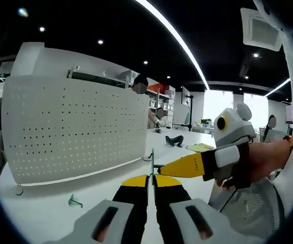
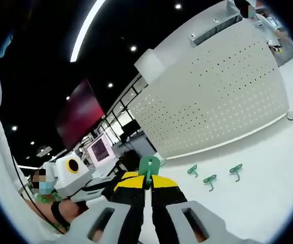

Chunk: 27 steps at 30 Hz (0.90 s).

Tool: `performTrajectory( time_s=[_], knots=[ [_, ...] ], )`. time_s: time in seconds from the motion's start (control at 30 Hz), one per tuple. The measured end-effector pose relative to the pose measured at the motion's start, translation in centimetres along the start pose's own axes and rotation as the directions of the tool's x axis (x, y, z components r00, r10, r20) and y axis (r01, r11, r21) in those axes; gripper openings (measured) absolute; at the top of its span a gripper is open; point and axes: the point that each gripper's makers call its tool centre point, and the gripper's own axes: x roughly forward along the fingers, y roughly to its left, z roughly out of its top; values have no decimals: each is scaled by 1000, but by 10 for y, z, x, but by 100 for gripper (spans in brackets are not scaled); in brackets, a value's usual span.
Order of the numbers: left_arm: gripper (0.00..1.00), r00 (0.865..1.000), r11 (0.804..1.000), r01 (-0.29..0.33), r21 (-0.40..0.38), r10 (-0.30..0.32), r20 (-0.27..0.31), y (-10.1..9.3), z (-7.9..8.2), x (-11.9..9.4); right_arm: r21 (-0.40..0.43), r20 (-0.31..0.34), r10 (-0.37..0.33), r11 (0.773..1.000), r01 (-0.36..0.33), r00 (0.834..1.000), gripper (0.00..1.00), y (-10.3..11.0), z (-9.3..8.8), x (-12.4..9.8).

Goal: Insert the hook assembly into the mounting plate slot until the hook locks in place.

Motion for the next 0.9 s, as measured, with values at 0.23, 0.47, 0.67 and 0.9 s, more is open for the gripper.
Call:
performTrajectory(
  time_s=[0.23, 0.47, 0.67, 0.9],
  knots=[
    [4, 1000, 1000, -14, 3, 14, 0, 4, -1, -2, -3, -2, 3, 1000, -3, 1000, 2, 1, -1, -1],
    [4, 1000, 1000, -9, 14, 9, -2, 2, -1, -2, 22, -6, -22, 1000, 22, 1000, 2, 1, 0, -2],
    [5, 1000, 1000, -4, 20, 4, -16, -1, -4, 1, 58, -17, -37, 998, 38, 999, 1, -2, -2, -5],
    [6, 1000, 1000, -2, -13, 1, -22, -1, -5, 1, -10, -33, -50, 999, 50, 998, 1, 1, -1, -5]
  ],
)
